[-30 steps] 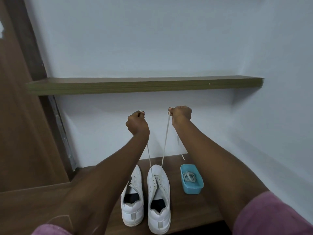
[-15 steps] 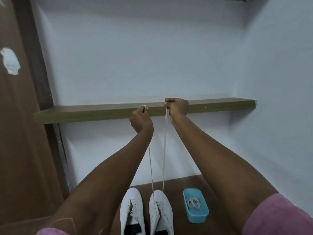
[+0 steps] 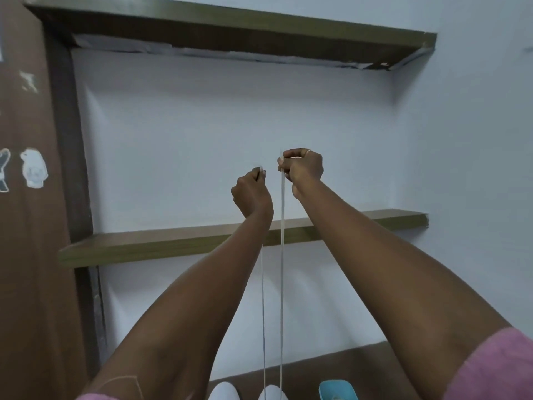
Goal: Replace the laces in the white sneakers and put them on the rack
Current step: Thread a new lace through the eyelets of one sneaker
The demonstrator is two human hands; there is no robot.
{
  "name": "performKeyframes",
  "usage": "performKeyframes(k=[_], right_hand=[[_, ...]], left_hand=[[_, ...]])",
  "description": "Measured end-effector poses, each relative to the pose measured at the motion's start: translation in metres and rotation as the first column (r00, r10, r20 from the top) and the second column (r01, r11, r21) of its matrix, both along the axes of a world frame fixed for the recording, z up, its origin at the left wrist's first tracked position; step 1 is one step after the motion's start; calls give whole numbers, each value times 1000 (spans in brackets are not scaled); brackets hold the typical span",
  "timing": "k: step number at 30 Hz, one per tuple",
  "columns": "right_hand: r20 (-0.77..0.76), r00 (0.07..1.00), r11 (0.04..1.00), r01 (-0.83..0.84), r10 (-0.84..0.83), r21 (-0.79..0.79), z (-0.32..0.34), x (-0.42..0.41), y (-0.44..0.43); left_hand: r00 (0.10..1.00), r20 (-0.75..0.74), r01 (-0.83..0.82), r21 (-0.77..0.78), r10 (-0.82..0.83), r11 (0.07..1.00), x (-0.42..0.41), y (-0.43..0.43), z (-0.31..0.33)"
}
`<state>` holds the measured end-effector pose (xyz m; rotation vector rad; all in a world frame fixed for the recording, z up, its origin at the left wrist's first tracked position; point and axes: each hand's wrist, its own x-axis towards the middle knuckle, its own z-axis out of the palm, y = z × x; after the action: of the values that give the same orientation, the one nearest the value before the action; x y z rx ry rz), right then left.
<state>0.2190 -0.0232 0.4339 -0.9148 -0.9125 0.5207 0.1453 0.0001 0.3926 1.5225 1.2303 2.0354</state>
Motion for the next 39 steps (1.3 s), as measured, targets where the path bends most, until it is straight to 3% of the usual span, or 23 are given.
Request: performKeyframes(k=[9,19,31,35,39], right_hand=[[12,991,991,-129,130,-31,-14,-7,2],[99,987,992,-123,126,-34,-16,-11,3],[252,948,978,-165,192,-126,-37,-13,-5],[240,947,967,-171,214,-189,-58,-10,-3],[175,964,965,-161,198,-206,-68,-4,1]], left_hand=[[985,103,139,2,-139,990,-1,-4,-3],[980,144,139,5,-138,990,-11,-2,5],[982,-29,189,24,-189,982,-21,-14,1],[957,-52,284,-29,-285,958,-24,-6,-30],[984,12,178,-177,-178,968,-30,3,-129]])
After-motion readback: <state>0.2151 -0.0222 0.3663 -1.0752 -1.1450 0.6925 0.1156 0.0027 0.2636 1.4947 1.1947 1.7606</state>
